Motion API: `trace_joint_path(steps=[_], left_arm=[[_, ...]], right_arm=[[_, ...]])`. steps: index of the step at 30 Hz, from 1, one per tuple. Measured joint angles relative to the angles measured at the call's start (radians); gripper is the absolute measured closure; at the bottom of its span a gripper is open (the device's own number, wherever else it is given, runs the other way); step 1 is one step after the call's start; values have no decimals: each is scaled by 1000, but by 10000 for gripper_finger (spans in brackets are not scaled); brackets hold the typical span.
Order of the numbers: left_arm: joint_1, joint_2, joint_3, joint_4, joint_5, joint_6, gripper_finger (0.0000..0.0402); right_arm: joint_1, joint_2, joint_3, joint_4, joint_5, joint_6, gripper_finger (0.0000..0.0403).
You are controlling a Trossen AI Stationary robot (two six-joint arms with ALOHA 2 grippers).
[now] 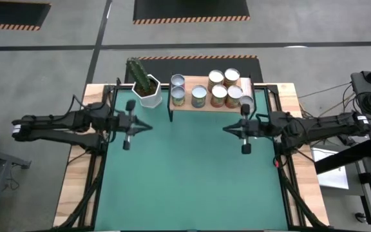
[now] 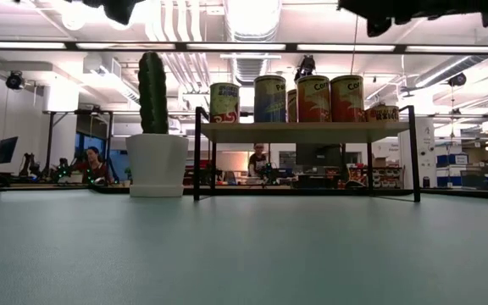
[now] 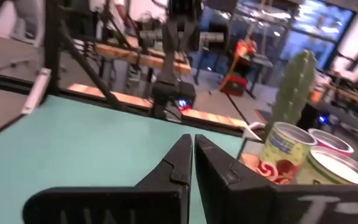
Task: Pick and place cans onto a shelf
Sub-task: Return to Home Position
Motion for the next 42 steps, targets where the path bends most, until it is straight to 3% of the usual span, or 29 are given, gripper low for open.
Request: trace_joint_path(steps=[3, 9, 25, 42], left_arm=[[-1, -34, -74, -7, 77, -1, 402], [0, -162, -200, 2, 81, -18, 402], [0, -517, -367, 5, 80, -37, 402], [0, -616, -453, 7, 79, -53, 402]], right_arm=[[0, -65, -39, 1, -34, -15, 394], [0, -200, -114, -8, -126, -76, 394], [0, -455, -235, -81, -117, -150, 394], [0, -716, -313, -251, -117, -117, 394]])
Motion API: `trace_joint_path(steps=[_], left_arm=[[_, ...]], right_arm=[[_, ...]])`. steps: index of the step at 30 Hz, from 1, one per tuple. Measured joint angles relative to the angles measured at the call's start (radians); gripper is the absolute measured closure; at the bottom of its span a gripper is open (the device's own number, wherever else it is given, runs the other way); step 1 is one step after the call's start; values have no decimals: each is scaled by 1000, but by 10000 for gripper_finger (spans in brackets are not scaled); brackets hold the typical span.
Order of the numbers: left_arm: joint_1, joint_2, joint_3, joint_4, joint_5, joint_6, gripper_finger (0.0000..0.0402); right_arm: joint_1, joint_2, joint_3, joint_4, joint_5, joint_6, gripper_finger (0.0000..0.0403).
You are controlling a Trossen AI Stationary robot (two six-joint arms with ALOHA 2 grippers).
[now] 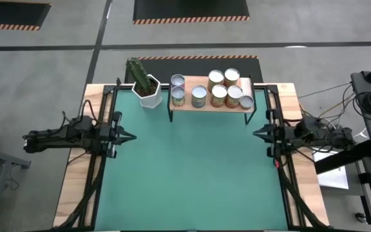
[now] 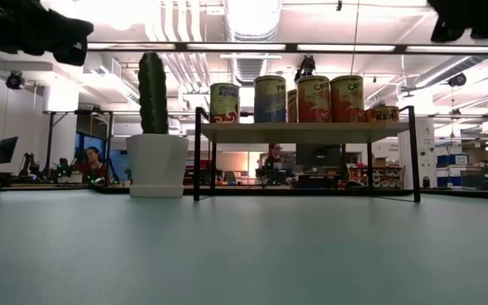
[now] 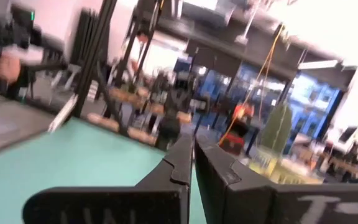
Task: Pick and place cans onto a shelf
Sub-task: Return to Home Position
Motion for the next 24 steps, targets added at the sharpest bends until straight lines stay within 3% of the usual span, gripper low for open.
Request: trace_joint_path(steps=[11, 17, 24], left_arm=[[0, -29, -59, 19, 19, -23, 402], [0, -63, -155, 135, 112, 1, 402], [0, -103, -259, 234, 143, 4, 402]], right_arm=[[0, 0, -29, -17, 0, 17, 394], [0, -2, -85, -10, -2, 43, 394], [0, -2, -154, 63, -1, 62, 394]])
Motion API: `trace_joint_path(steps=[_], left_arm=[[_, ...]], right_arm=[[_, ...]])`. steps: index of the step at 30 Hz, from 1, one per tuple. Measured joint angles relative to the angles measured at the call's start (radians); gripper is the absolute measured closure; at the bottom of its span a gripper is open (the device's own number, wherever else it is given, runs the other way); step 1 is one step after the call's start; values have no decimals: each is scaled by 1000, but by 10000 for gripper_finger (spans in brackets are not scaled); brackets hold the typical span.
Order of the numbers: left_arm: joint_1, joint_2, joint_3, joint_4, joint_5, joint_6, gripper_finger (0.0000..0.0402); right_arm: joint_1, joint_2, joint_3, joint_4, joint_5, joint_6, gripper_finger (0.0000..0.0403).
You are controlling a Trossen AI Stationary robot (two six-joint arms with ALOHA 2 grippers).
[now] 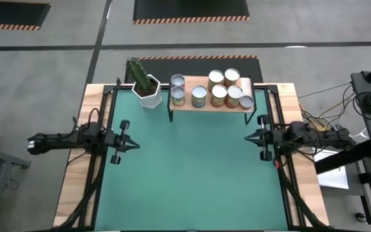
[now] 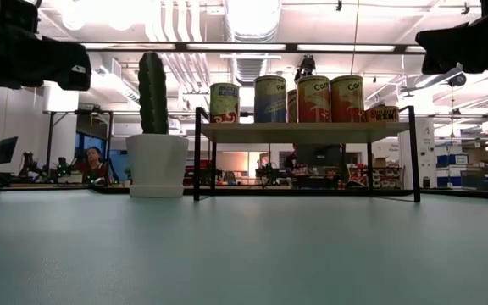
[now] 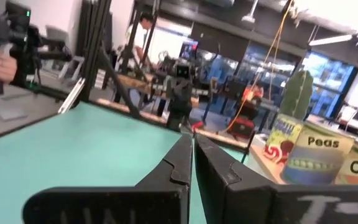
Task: Pick and place cans onto a shelf
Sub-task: Return to Home Position
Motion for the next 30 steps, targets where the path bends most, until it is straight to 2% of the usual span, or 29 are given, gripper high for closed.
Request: trace_joint_path(steps=[3, 8, 21, 26, 30], left_arm=[[0, -1, 0, 5, 13, -18, 402], [0, 3, 0, 16, 12, -89, 402], [0, 36, 8, 0, 11, -130, 402], [0, 37, 8, 1, 11, -129, 402], [0, 38, 9, 1, 10, -129, 402]], right_arm=[[0, 0, -56, 79, 5, -10, 394], [0, 8, -63, 79, 115, 90, 394], [1, 9, -64, 75, 96, 207, 394], [1, 9, -64, 72, 97, 159, 394], [1, 9, -64, 5, 104, 153, 394]])
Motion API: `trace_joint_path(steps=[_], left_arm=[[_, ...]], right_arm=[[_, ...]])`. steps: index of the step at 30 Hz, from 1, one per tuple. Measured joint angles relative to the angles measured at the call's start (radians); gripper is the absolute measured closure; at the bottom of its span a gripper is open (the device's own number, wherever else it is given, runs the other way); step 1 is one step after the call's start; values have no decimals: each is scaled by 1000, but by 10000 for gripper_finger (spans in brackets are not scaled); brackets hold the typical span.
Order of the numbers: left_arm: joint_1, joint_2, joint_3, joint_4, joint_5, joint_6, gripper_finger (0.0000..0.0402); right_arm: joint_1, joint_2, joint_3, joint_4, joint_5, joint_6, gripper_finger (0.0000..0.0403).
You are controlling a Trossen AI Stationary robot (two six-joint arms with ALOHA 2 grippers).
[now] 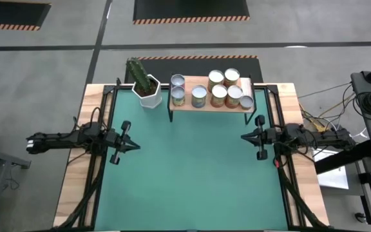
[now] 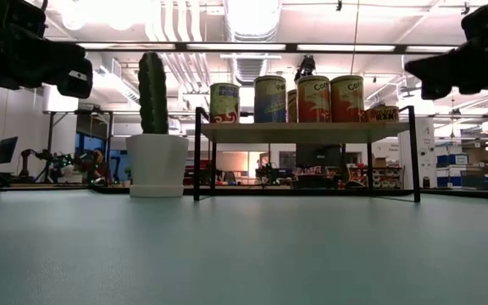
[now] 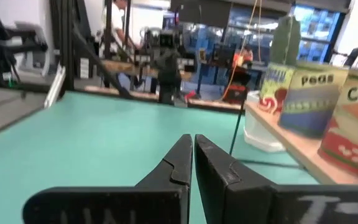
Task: Pick and place cans onto a shelf
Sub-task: Return to Home Position
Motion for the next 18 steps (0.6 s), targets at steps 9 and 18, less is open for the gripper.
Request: trace_joint_path(steps=[9, 18], left_arm=[[0, 0, 0, 0, 0, 0, 402], [0, 1, 0, 1, -1, 0, 402]], right_arm=[[0, 5, 0, -42, -1, -6, 394], [0, 6, 0, -44, -1, -6, 394]])
